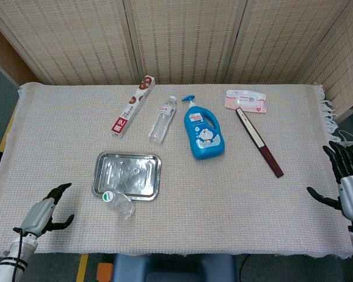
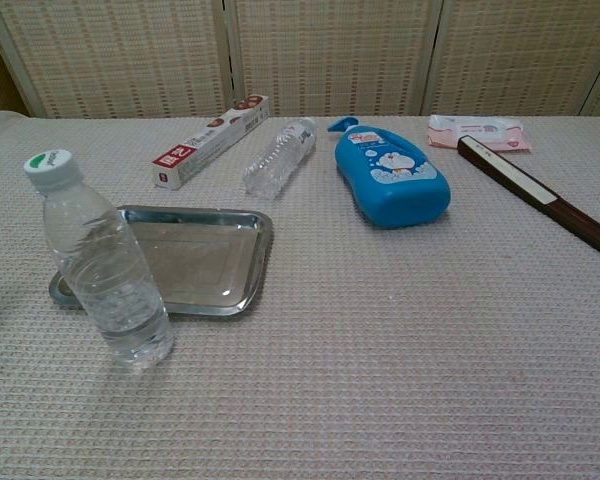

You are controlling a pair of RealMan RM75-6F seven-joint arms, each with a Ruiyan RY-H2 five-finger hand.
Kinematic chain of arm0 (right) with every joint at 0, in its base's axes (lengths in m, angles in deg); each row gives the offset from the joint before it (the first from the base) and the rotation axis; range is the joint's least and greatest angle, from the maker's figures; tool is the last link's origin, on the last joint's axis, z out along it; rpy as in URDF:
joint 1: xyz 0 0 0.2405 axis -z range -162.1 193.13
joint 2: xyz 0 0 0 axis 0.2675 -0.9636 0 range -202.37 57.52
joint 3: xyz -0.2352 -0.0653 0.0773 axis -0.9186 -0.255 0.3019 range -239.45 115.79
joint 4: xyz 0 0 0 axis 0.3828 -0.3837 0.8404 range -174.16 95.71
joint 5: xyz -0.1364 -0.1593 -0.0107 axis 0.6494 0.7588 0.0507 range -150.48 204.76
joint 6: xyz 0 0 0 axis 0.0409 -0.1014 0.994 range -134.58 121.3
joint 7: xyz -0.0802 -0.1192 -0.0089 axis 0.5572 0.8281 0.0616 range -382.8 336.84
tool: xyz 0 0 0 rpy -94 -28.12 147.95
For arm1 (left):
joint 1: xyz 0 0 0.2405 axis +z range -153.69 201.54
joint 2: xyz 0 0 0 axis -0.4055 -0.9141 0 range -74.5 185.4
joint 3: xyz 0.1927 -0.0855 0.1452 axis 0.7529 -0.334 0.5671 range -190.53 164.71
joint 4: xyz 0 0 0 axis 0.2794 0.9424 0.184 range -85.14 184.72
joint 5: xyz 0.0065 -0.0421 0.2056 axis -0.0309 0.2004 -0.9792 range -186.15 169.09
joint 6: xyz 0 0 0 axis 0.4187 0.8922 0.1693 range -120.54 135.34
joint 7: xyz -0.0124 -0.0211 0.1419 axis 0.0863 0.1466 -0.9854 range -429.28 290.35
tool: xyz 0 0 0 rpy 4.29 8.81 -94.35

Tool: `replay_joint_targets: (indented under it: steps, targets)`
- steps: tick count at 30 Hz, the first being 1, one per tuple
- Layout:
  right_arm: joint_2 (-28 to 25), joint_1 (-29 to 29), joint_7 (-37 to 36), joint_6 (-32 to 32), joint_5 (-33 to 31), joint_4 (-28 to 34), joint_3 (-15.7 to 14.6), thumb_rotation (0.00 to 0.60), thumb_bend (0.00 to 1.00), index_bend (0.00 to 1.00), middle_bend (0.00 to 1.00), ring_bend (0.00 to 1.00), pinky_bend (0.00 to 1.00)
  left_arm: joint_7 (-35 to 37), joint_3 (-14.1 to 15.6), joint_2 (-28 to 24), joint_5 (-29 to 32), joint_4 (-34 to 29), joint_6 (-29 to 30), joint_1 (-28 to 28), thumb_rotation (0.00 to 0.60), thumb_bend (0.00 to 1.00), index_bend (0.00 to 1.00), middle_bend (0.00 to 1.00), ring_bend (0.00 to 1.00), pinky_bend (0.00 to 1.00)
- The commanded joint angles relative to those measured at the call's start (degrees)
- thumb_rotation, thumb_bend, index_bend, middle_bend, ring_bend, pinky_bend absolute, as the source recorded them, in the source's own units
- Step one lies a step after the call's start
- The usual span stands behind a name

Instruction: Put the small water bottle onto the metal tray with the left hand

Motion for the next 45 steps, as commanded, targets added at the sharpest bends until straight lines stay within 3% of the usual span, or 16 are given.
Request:
replay_joint_targets:
  steps: [1,6,14,31,37,45]
  targets:
    - [0.6,-0.04,-1.63,-0.53,-0.25,-0.74,0.79,0.6,0.06,0.04,0.0,0.0,0.03,8.91,1.24,0.23,-5.11,-0.88,-1.68,1.1,0.6,0.38,0.0,0.0,0.0,0.14]
    - [0.95,-0.11,-2.96,-0.82,0.02,-1.57,0.98,0.6,0.06,0.04,0.0,0.0,0.03,13.67,1.68,4.98,-9.18,0.29,1.38,2.31,0.6,0.38,0.0,0.0,0.0,0.14]
    - [0.63,-0.29,-3.55,0.26,-0.16,-1.4,0.79,0.6,0.06,0.04,0.0,0.0,0.03,18.52,1.47,17.62,-14.35,6.63,8.3,3.77,0.6,0.38,0.0,0.0,0.0,0.13]
    - [-0.07,-0.01,-4.88,0.31,-0.12,-0.82,0.76,0.6,0.06,0.05,0.0,0.0,0.03,22.84,3.26,26.88,-16.73,9.95,6.62,1.28,0.6,0.38,0.0,0.0,0.0,0.13]
    - [-0.26,0.11,-5.25,0.25,-0.1,-0.7,0.74,0.6,0.06,0.05,0.0,0.0,0.03,20.42,1.18,33.84,-16.79,15.6,9.81,0.92,0.6,0.38,0.0,0.0,0.0,0.13]
    - [-0.44,0.04,-5.64,0.74,-0.42,-0.71,0.82,0.6,0.06,0.05,0.0,0.0,0.03,13.46,-0.24,44.27,-18.09,28.4,15.77,0.95,0.6,0.38,0.0,0.0,0.0,0.13]
